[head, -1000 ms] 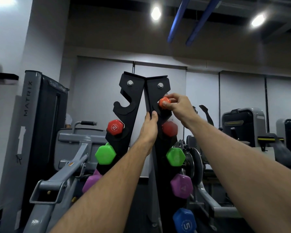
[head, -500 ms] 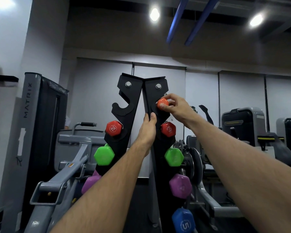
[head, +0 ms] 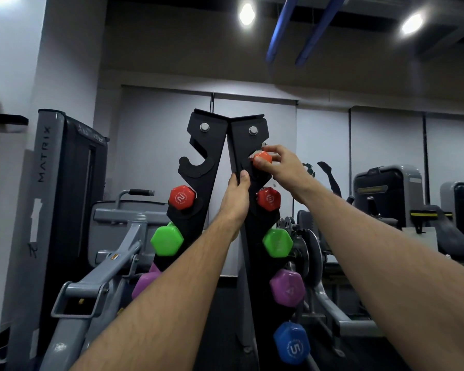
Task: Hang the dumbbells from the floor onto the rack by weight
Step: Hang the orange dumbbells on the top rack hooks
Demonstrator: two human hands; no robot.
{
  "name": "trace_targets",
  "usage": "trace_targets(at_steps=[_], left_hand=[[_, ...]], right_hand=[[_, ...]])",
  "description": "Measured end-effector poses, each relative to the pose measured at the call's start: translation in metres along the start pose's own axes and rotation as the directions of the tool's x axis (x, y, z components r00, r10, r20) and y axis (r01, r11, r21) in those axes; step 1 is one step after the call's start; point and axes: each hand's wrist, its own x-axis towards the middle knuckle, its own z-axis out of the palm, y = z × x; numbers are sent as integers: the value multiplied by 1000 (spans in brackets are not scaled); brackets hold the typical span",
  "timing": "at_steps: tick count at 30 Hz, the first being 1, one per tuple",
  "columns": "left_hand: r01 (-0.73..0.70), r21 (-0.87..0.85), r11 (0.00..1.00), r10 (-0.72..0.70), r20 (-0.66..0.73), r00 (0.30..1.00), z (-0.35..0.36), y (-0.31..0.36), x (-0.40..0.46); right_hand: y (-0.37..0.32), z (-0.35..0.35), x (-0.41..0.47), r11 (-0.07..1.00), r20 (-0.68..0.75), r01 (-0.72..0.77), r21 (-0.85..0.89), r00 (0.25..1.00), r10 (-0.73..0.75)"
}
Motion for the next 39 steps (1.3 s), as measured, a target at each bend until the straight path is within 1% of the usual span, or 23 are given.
trace_targets(at_steps=[5,7,14,22,26,30,32,36,39], left_hand=[[-9,39,999,10,-13,1000,-1,3,-7],[-9,50,999,9,-9,1000,-2,4,-11],[-14,92,996,14,4,1000,-4,7,-26],[-14,150,989,10,26,1000,-6,-2,-48],[-37,162,986,31,40,999,-10,-7,-62],[-99,171,980,94,36,995,-14,-23,-96],[-112,175,978,108,30,994,-17,-37,-119],[-69,150,986,75,-31,997,-26,-80,-161],[40,134,990,-31,-64,997,-33,-131,-197]], right_hand=[[-8,-1,-7,999,-37,34,-35,999,-35],[-8,-1,-9,998,-27,22,-54,999,-24],[-16,0,-24,997,-76,8,-80,997,-14],[-8,0,-37,985,-127,-26,-170,992,4],[-19,1,-53,982,-186,-58,-179,982,24],[-29,7,-102,972,-255,52,-231,960,-112],[-26,11,-139,969,-273,86,-232,950,-150],[4,28,-216,991,-274,50,-127,958,-83],[41,55,-282,998,-224,-35,-53,974,22]])
